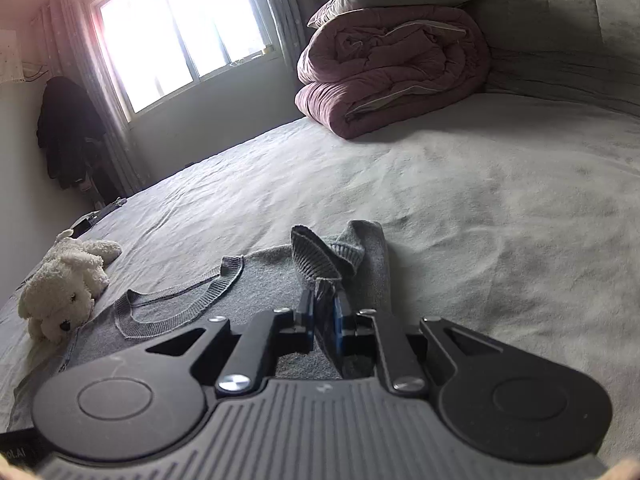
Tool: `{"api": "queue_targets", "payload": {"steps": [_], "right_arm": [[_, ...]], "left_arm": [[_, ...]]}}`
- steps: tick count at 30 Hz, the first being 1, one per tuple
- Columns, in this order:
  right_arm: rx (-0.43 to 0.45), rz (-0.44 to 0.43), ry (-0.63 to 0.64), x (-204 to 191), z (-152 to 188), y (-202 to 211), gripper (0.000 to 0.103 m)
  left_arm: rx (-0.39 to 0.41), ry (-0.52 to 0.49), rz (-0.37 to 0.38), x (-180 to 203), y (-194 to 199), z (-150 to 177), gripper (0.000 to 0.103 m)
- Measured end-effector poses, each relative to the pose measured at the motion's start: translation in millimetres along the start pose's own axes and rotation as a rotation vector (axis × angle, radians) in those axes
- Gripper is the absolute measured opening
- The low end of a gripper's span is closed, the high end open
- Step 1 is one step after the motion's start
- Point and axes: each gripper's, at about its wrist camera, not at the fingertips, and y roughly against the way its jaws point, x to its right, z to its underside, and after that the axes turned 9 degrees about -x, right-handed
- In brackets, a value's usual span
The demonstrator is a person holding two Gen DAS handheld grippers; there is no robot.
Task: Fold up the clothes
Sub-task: 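Grasp the sleeve with the left tool beside the right tool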
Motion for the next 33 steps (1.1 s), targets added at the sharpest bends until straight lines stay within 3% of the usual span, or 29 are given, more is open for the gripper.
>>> {"api": "queue_targets", "payload": {"steps": [4, 9, 19, 25, 28, 33], "right_arm": [[-0.048, -0.063, -0.001, 1, -1, -4, 0.013], [-0.111, -0.130, 0.006, -2, 3, -6, 0.013], [-0.213, -0.217, 0.027, -6, 13, -18, 0.013], [-0.249, -0.257, 0.014, 3, 15, -21, 0.013], [-0.258, -0.263, 0.019, 2, 17, -22, 0.013], [-0.251, -0.250, 0.055, -3, 17, -21, 0.014]], "left_arm": [[-0.026, 0.017, -0.021, 7, 1, -14, 0.078], [-0.034, -0.009, 0.005, 24, -6, -37, 0.078], [-0.044, -0.181, -0.043, 43, -36, -55, 0.073], [-0.087, -0.360, -0.115, 44, -57, -51, 0.057], [-0.093, -0.384, -0.148, 43, -65, -51, 0.050], [-0.080, -0.377, -0.108, 47, -69, -55, 0.049]]}}
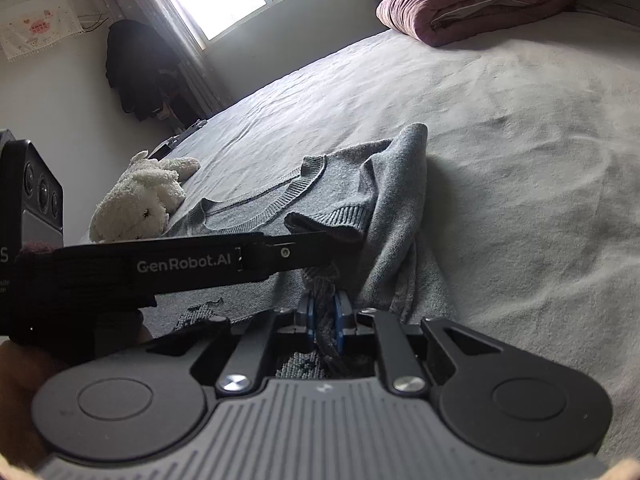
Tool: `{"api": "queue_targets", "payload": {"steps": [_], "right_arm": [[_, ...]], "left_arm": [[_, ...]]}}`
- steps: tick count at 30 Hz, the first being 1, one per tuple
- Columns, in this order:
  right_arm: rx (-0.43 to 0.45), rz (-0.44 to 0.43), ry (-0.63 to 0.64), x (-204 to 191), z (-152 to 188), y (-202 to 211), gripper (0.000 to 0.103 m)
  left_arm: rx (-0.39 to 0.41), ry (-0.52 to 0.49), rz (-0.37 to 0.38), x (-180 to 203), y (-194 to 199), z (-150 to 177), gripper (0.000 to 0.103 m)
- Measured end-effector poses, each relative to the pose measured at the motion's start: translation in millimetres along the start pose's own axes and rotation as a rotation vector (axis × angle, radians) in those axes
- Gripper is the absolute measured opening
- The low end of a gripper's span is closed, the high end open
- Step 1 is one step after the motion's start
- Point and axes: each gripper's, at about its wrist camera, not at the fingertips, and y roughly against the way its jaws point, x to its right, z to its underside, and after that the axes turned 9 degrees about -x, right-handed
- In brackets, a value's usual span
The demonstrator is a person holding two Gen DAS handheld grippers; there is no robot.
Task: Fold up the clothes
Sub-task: 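Grasp the sleeve with the left tool beside the right tool, then fold the held sleeve over the sweater body with both tools, then open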
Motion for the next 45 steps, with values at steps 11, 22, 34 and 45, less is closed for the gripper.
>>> {"api": "queue_targets", "payload": {"steps": [11, 22, 34, 45], "right_arm": [[0.020, -0.006, -0.022, 2, -2, 2, 0.014], [0.104, 0.047, 0.047, -28, -5, 11, 0.012], [0.157, 0.123, 0.130, -66, -1, -7, 0.012], [0.089, 0.197, 0.136, -98, -4, -43, 0.014]], "left_arm": [[0.113, 0.202, -0.023, -28, -8, -2, 0.006], [0.311, 0.422, 0.199, -63, 4, 26, 0.003], [0.365, 0.519, 0.265, -95, 21, 25, 0.003], [0.351, 0.647, 0.276, -130, 25, 33, 0.003]]}}
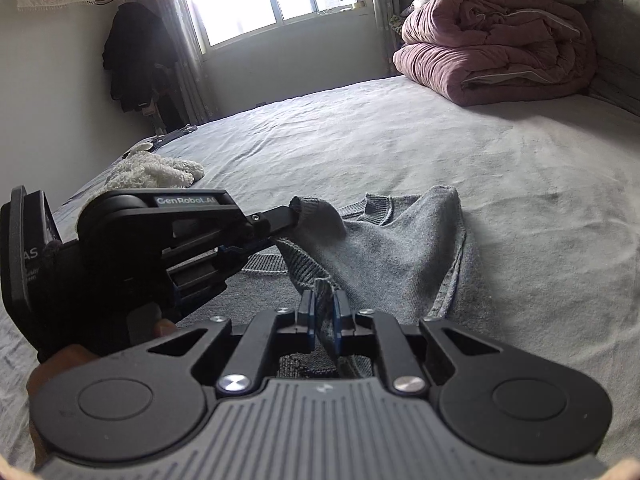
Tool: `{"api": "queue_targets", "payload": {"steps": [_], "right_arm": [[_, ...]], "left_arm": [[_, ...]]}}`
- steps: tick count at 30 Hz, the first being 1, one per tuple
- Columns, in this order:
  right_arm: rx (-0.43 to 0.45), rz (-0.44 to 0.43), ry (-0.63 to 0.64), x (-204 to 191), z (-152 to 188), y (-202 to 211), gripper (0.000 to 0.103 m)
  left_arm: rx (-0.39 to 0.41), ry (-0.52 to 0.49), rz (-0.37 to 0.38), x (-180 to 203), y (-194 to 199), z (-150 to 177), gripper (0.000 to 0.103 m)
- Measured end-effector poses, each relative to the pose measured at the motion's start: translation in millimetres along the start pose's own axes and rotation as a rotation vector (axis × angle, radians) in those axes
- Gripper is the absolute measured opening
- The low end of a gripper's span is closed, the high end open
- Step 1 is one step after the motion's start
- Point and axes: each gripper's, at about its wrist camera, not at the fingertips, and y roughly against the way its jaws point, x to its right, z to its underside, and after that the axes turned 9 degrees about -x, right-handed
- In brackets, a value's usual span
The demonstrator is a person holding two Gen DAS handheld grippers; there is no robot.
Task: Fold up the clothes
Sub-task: 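Fold the held sleeve over the sweater body with both tools, then open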
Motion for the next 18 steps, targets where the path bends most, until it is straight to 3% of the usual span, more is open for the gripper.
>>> {"api": "queue_targets", "payload": {"steps": [5, 6, 7, 8, 9, 11, 13, 18], "right_arm": [[-0.074, -0.024, 0.001, -10, 1, -6, 0.020], [-0.087, -0.036, 0.004, -11, 0, -4, 0.025], [-0.094, -0.046, 0.008, -12, 0, 3, 0.039], [-0.095, -0.052, 0.015, -12, -1, 11, 0.045], [-0.095, -0.059, 0.022, -11, -3, 18, 0.045], [-0.113, -0.058, 0.025, -5, 2, 31, 0.045], [-0.133, -0.055, 0.027, 2, 8, 43, 0.045], [-0.181, -0.049, 0.031, 19, 22, 74, 0.045]], "left_arm": [[-0.013, 0.059, 0.002, -13, 3, -7, 0.004], [-0.028, 0.067, 0.008, -14, 2, -8, 0.004], [-0.043, 0.071, 0.015, -14, 1, -9, 0.004], [-0.069, 0.070, 0.017, -13, 0, -10, 0.005], [-0.082, 0.061, 0.014, -12, 0, -10, 0.005], [-0.109, 0.038, -0.014, -8, -1, -11, 0.021], [-0.136, 0.011, -0.058, -3, -2, -10, 0.028], [-0.149, -0.062, -0.154, 9, 2, -11, 0.029]]}}
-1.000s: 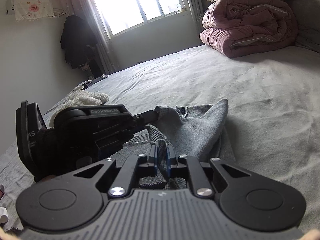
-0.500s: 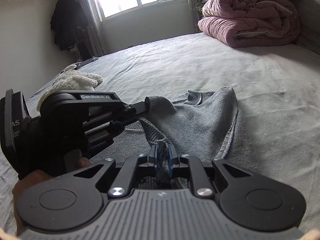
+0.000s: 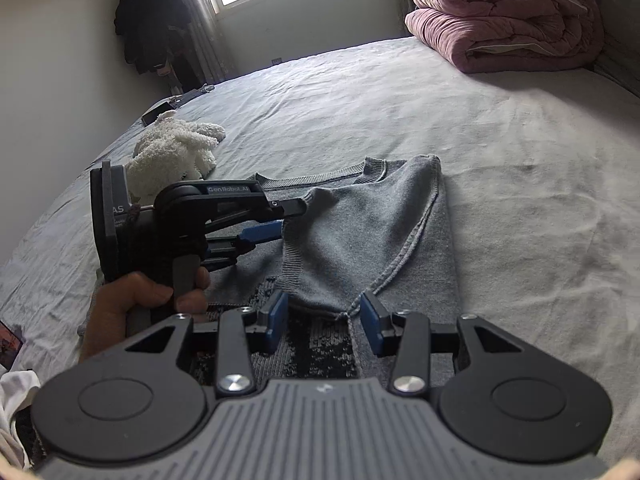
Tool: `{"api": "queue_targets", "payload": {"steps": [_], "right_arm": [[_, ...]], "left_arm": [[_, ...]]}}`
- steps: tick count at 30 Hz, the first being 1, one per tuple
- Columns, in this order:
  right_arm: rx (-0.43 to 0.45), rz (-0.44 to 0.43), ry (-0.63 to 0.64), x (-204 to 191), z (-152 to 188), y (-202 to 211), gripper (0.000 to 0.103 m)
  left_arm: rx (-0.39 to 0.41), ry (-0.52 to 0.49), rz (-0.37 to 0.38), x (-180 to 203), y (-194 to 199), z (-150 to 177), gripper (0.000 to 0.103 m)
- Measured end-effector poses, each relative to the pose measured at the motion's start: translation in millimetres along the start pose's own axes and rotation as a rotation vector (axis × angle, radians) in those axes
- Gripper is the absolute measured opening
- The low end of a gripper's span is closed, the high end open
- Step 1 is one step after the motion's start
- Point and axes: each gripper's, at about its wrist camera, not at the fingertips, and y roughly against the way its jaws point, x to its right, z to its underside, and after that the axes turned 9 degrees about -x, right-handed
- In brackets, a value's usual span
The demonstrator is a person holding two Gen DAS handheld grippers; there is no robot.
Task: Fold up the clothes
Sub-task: 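Fold the held sleeve over the sweater body with both tools, then open, then move both open tools along the folded side toward the hem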
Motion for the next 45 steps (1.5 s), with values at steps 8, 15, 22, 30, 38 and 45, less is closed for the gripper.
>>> {"api": "queue_targets", "payload": {"steps": [8, 15, 22, 30, 38, 45], "right_arm": [[-0.081, 0.008, 0.010, 23, 40, 38, 0.045], [-0.113, -0.013, -0.044, 46, 69, 69, 0.045], [-0.118, -0.003, -0.047, 58, 97, 102, 0.045], [-0.131, 0.039, -0.106, 72, 153, 130, 0.045], [-0.136, 0.042, -0.192, 79, 200, 144, 0.045], [-0.097, -0.021, -0.225, 65, 230, 146, 0.046]], "left_arm": [[-0.004, -0.034, -0.044, 13, 12, 3, 0.031], [-0.055, -0.092, -0.048, 42, 16, 27, 0.039], [-0.077, -0.130, -0.067, 52, 43, 77, 0.044], [-0.097, -0.207, -0.113, 52, 90, 129, 0.045], [-0.132, -0.312, -0.158, 46, 134, 183, 0.045], [-0.154, -0.506, -0.160, 41, 185, 227, 0.045]]}}
